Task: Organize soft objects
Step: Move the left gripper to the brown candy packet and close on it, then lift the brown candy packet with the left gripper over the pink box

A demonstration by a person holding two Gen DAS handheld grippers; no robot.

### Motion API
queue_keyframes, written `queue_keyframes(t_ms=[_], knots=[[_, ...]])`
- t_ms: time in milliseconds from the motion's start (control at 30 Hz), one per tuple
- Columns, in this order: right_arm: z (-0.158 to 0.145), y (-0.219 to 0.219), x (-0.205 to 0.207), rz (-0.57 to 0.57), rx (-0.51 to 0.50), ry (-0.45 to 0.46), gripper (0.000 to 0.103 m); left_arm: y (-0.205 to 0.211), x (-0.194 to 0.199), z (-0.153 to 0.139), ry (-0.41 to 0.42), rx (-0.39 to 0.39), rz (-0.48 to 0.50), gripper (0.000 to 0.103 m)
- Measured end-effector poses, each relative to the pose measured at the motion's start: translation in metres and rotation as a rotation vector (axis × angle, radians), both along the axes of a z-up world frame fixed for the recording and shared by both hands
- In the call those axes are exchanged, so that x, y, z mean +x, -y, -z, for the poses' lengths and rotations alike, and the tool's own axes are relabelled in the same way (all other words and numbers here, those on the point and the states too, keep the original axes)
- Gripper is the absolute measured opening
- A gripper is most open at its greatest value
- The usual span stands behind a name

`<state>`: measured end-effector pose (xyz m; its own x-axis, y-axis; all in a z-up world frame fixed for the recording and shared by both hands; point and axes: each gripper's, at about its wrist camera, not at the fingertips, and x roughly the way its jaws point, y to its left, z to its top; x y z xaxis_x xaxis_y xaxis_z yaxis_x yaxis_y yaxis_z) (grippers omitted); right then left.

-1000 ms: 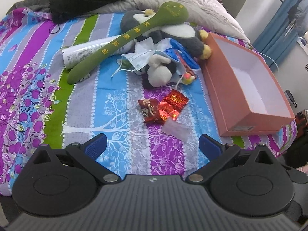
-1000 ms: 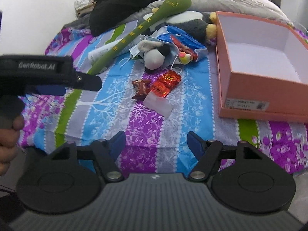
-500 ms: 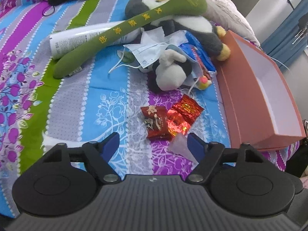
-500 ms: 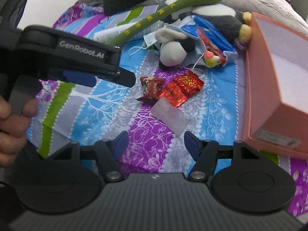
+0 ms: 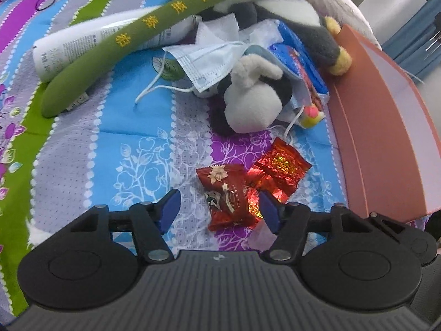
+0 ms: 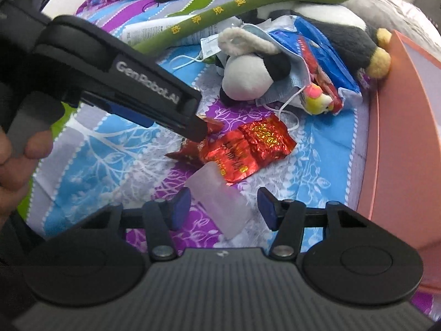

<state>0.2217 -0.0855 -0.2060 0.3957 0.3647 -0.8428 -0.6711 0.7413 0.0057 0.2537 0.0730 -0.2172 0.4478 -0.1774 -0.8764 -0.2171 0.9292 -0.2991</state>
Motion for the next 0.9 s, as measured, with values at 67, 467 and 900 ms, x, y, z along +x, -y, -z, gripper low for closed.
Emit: queue_keyframes(t_ms=[67,467,900], knots=[[0.004,-0.002,0.001,-0.026,-0.005,-0.002,0.056,0.002,0.004,0.005,-0.008,0.001,0.006,0.065],[0.009,-0.012,-0.009,-0.092,0.002,-0.041,0.026,0.006,0.007,0.024,-0.046,-0.008,0.01,0.037],[-0.013,0.01,-0.025,0.038,0.056,-0.053,0.019,-0.002,-0.029,-0.008,0.017,0.003,-0.013,0.036]])
